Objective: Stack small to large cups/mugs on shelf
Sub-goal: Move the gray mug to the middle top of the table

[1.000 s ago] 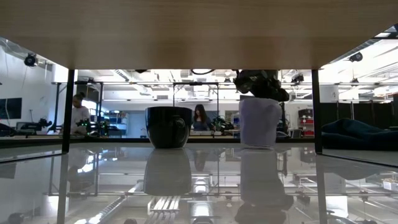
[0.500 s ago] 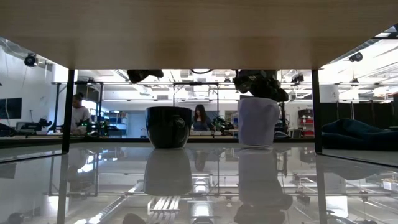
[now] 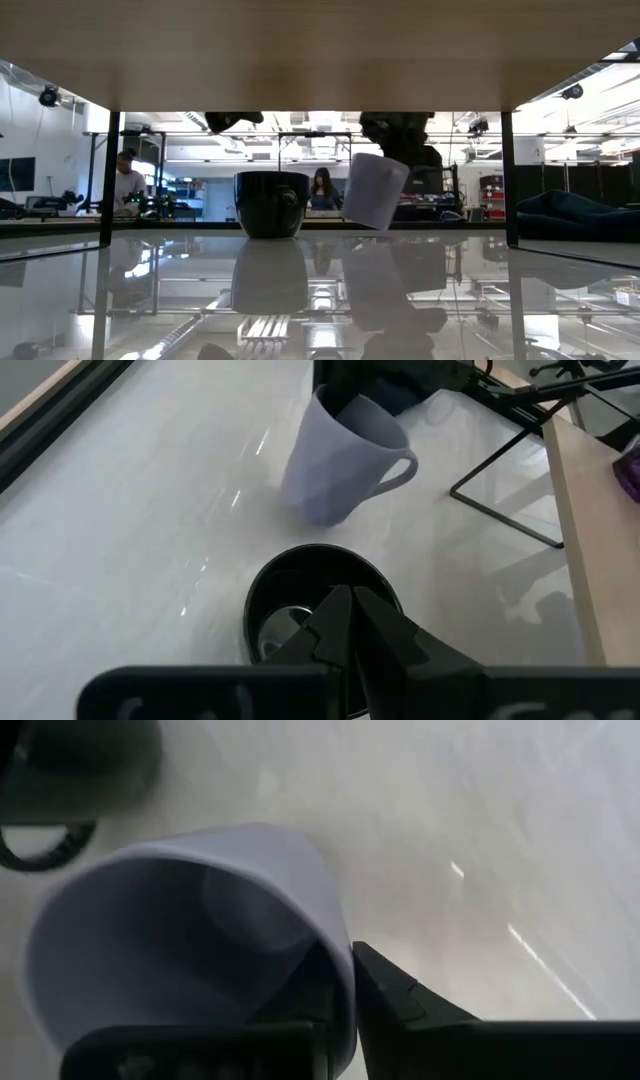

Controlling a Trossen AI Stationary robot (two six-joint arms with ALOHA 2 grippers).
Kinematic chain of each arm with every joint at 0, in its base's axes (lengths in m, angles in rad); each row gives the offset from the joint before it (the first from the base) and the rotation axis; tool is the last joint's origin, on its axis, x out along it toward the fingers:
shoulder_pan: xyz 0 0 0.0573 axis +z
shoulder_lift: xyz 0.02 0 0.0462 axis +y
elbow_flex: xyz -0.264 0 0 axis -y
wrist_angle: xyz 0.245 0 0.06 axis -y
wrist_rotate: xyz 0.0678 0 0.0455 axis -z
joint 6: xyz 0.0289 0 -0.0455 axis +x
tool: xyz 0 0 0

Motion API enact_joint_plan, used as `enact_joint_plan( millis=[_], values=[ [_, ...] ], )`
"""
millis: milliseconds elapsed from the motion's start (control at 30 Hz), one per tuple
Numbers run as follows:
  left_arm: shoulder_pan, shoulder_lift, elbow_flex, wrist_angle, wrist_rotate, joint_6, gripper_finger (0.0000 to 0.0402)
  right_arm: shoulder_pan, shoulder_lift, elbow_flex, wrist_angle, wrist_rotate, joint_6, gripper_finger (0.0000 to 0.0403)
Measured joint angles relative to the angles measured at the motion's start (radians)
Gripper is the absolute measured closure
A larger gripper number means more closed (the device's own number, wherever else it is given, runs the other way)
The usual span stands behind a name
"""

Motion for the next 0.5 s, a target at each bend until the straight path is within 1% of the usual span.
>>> enact_joint_plan(
  millis=[167, 233, 500],
  values=[
    [0.000, 0.000, 0.000, 0.000, 0.003, -0.008, 0.0402, 0.000, 0.007, 0.000, 0.089, 0.025, 0.000, 0.0377],
    [0.000, 0.000, 0.000, -0.001, 0.003, -0.024, 0.0402, 0.000, 0.017, 0.001, 0.091, 0.039, 0.001, 0.0375],
    [0.000, -0.008, 0.001, -0.002, 0.004, -0.025, 0.0402, 0.000, 0.054, 0.004, 0.091, 0.033, 0.010, 0.0372]
  ],
)
